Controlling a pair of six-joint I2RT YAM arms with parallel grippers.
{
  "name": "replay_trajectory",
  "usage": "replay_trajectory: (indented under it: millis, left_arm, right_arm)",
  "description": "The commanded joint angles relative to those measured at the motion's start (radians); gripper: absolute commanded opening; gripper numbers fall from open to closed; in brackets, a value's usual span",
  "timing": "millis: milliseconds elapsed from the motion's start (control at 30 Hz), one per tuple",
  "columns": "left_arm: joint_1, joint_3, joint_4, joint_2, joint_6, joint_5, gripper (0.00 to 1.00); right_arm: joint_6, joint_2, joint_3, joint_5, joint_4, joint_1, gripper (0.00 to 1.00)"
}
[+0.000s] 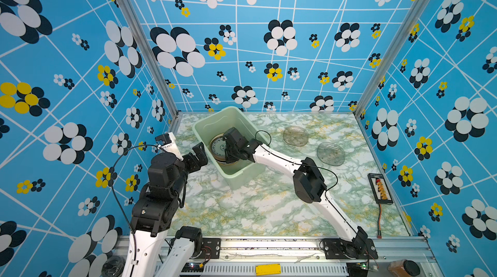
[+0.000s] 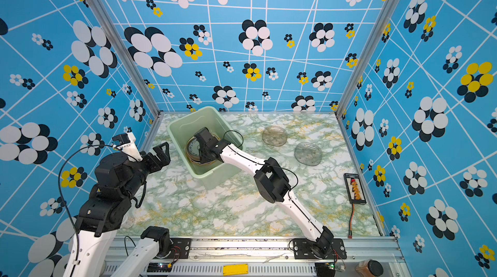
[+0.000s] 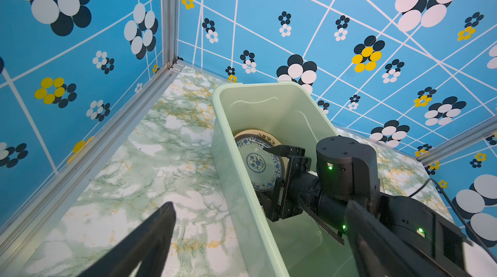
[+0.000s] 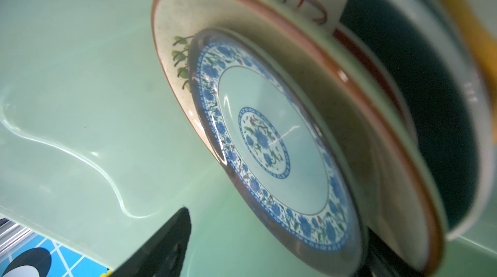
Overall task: Place the plates into the plastic bin on the countertop
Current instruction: Place the plate in the plastic bin.
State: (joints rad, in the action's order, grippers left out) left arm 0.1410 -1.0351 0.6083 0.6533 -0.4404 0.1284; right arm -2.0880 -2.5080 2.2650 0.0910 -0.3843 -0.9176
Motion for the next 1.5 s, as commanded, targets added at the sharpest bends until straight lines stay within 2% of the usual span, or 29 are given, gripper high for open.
replay_trajectory:
  millis: [0, 900, 1467]
  left_arm:
    - [-0.011, -0.028, 0.022, -0.007, 0.013, 0.016, 0.99]
    - [-0.011, -0.061, 0.044, -0.040, 0.012, 0.022, 0.99]
    - [-0.011, -0.080, 0.062, -0.045, 0.011, 0.033, 0.99]
  right_arm:
    - [-0.168, 0.036, -0.001, -0.004, -0.003, 0.010, 0.87]
    - [-0.080, 0.144, 0.010, 0.004, -0.076, 0.003, 0.86]
    - [-0.132, 0.141, -0.085, -0.033, -0.059, 0.002, 0.85]
